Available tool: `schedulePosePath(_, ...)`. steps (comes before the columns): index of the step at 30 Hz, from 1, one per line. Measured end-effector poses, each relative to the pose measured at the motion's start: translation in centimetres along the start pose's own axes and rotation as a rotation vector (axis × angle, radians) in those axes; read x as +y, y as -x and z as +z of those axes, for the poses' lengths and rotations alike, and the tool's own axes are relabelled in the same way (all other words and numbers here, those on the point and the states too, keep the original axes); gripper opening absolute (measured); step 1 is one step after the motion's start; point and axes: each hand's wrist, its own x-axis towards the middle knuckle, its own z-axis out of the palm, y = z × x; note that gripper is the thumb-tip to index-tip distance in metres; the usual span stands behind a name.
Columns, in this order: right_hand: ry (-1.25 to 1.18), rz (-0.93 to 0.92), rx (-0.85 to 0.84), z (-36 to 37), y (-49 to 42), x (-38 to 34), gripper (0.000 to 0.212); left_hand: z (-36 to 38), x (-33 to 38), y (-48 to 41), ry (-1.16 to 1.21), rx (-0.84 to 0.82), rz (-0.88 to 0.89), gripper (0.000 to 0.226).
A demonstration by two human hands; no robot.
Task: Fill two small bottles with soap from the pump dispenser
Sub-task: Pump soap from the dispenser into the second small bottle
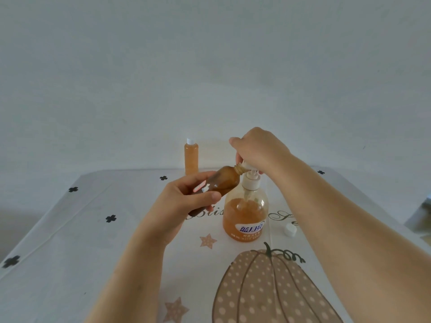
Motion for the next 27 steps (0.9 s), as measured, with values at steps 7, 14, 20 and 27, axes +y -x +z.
schedulePosePath(7, -0.005, 0.024, -0.024, 0.7, -0.2, 0.1, 0.041, -0.3, -0.2, -0.1, -0.012, 0.033, -0.007, 0.044)
schedulePosePath(14, 0.017, 0.008, -0.025, 1.6, -0.7, 0.5, 0.043, -0.8, -0.3, -0.4, -0.039, 0.040, -0.049, 0.035)
schedulePosePath(20, -0.015, -0.004, -0.020, 2.4, -1.1, 1.0, 0.045, -1.0, -0.4, -0.4, -0.063, 0.026, -0.082, 0.038)
schedulePosePath(27, -0.030, 0.024, -0.029, 2.3, -0.7, 1.0, 0.044, -0.7, -0.3, -0.1, -0.026, 0.021, -0.076, 0.039)
